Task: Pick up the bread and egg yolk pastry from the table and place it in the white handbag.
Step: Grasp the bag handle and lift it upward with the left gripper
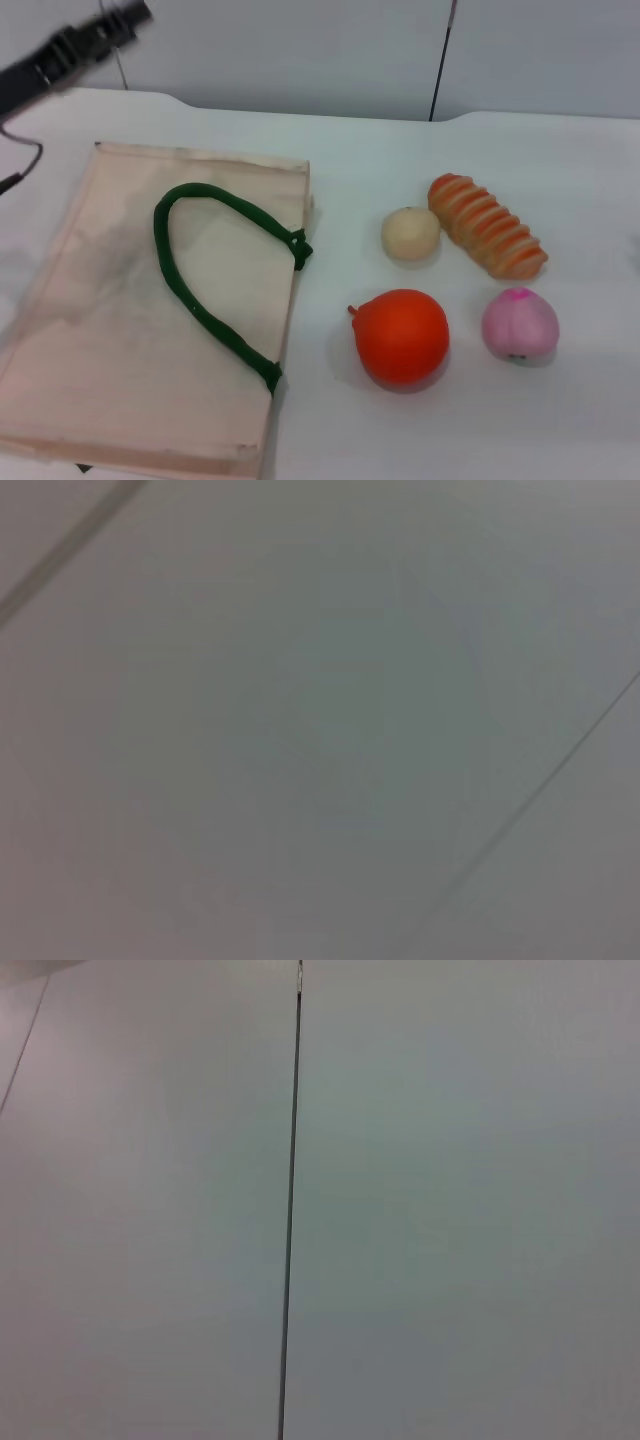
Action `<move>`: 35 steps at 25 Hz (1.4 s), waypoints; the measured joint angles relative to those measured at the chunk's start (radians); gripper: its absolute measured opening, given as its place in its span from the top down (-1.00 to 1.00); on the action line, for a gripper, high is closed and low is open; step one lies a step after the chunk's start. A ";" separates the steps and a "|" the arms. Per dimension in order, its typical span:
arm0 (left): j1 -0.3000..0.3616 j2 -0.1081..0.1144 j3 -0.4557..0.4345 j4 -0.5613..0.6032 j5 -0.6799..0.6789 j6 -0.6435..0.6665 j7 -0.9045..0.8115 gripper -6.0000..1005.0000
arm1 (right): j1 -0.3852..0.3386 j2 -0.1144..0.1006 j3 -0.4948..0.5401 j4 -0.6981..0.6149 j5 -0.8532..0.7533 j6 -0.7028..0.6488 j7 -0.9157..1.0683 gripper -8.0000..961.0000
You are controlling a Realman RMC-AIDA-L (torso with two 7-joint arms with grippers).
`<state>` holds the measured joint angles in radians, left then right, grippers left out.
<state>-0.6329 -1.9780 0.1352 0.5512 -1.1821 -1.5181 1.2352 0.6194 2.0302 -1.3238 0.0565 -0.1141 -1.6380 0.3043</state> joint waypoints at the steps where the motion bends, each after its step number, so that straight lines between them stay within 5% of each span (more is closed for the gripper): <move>1: -0.003 0.001 0.037 0.044 0.054 0.013 -0.082 -0.23 | 0.000 0.000 0.000 0.000 -0.001 0.001 0.000 -0.73; 6: -0.030 -0.002 0.183 0.218 0.315 0.036 -0.372 -0.23 | 0.000 -0.001 0.007 0.000 0.000 0.002 0.001 -0.73; 15: -0.102 0.010 0.243 0.237 0.616 0.026 -0.539 -0.23 | 0.000 -0.004 0.010 0.000 0.007 0.004 0.001 -0.73; 35: -0.204 0.013 0.273 0.082 0.863 0.122 -0.592 -0.23 | 0.000 -0.004 0.012 -0.009 0.008 0.027 0.001 -0.73</move>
<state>-0.8366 -1.9648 0.4085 0.6336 -0.3195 -1.3958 0.6427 0.6198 2.0264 -1.3115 0.0478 -0.1058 -1.6106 0.3053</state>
